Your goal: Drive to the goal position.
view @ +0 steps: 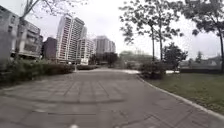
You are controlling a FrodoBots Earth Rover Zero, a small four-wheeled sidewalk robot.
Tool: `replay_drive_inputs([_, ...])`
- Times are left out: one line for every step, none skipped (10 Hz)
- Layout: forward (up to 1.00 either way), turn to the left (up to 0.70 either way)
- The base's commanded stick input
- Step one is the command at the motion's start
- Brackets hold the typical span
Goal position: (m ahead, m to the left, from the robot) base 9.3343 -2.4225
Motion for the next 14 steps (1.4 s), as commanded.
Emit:
replay_drive_inputs([1.0,0.0])
replay_drive_inputs([1.0,0.0])
replay_drive_inputs([1.0,0.0])
replay_drive_inputs([1.0,0.0])
replay_drive_inputs([1.0,0.0])
replay_drive_inputs([1.0,0.0])
replay_drive_inputs([1.0,0.0])
replay_drive_inputs([1.0,0.0])
replay_drive_inputs([1.0,0.0])
replay_drive_inputs([1.0,0.0])
replay_drive_inputs([1.0,0.0])
replay_drive_inputs([1.0,0.0])
replay_drive_inputs([1.0,0.0])
replay_drive_inputs([1.0,0.0])
